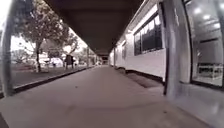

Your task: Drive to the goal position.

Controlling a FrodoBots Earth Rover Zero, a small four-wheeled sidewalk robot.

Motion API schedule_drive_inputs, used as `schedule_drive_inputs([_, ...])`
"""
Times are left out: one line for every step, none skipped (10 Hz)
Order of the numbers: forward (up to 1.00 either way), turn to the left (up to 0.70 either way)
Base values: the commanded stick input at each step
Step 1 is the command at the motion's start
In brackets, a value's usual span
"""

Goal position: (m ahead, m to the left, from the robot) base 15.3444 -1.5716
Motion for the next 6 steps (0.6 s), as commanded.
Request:
schedule_drive_inputs([0.7,0.0])
schedule_drive_inputs([0.7,0.0])
schedule_drive_inputs([0.7,0.24])
schedule_drive_inputs([0.7,0.35])
schedule_drive_inputs([0.7,0.35])
schedule_drive_inputs([0.7,0.35])
